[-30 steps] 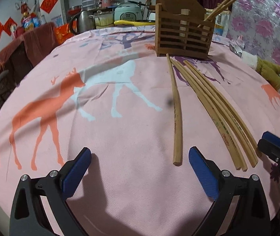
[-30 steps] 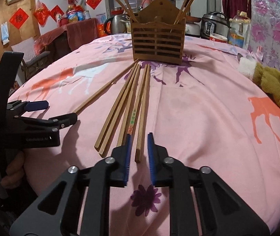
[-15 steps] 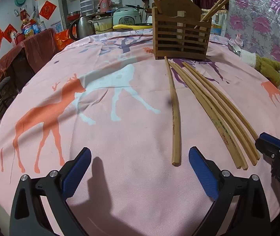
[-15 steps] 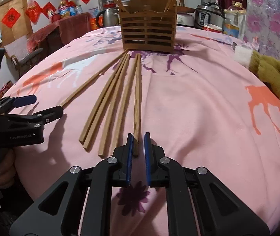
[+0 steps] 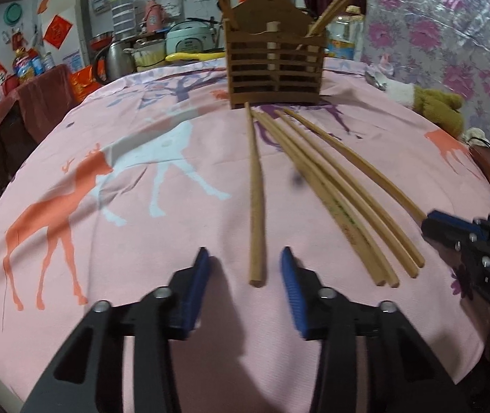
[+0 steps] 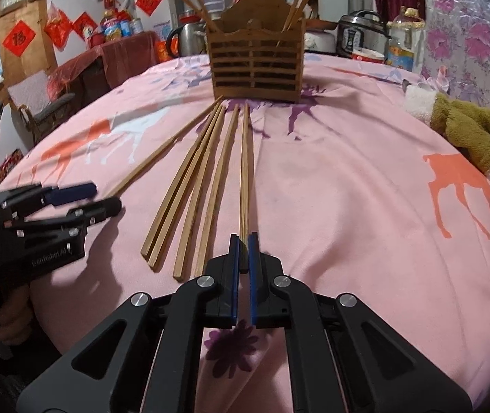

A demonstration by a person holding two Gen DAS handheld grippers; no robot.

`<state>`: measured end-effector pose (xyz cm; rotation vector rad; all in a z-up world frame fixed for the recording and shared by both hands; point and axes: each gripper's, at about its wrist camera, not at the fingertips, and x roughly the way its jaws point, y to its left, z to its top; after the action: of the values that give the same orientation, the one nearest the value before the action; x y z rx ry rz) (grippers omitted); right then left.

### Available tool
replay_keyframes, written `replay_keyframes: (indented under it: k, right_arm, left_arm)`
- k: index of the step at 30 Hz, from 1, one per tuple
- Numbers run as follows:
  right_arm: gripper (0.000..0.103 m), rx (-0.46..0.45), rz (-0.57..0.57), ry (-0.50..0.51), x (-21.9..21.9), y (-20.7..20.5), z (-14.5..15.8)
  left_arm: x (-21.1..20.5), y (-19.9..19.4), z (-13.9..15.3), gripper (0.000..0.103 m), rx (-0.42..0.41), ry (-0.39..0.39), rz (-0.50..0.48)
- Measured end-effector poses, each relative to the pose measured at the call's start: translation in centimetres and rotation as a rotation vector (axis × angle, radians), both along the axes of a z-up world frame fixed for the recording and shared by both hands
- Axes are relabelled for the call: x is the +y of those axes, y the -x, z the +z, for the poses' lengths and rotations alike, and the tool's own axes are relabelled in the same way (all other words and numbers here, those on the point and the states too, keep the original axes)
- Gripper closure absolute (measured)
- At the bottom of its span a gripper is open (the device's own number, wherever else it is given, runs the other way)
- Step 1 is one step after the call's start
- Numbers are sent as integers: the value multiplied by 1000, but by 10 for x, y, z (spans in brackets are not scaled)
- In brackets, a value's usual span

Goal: Organize utensils
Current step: 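Close the right tool on one chopstick while the left tool grasps another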

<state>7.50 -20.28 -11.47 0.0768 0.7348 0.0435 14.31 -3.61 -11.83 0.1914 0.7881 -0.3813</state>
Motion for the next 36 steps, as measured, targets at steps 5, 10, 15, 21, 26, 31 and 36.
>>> replay_keyframes:
  k: [5,10,15,21,26,31,36]
  right_arm:
    - [98,-18,-12,-14,-4,0,4]
    - [98,-10,-9,-15,-4,-1,3]
    - [97,-1,-11,-22,-5,-2,1]
    - [96,16,2,-43,-5,-4,-2]
    - [91,8,16,-52,-3,-2,0]
    - [91,29,16,-51,-2,-5,-4]
    - [90,38,1,-53,-5,-5,-6]
  left_arm:
    - [-2,1,0,92,13,23,-19]
    - [2,-3,1,95,36,56,-14]
    - [3,-3,1,95,43,60,-11]
    - [3,-2,1,92,44,64,-9]
    - [3,-3,1,81,51,81,-14]
    - [1,-1,1,79,38,67,-13]
    - [1,-1,1,80,45,78,-15]
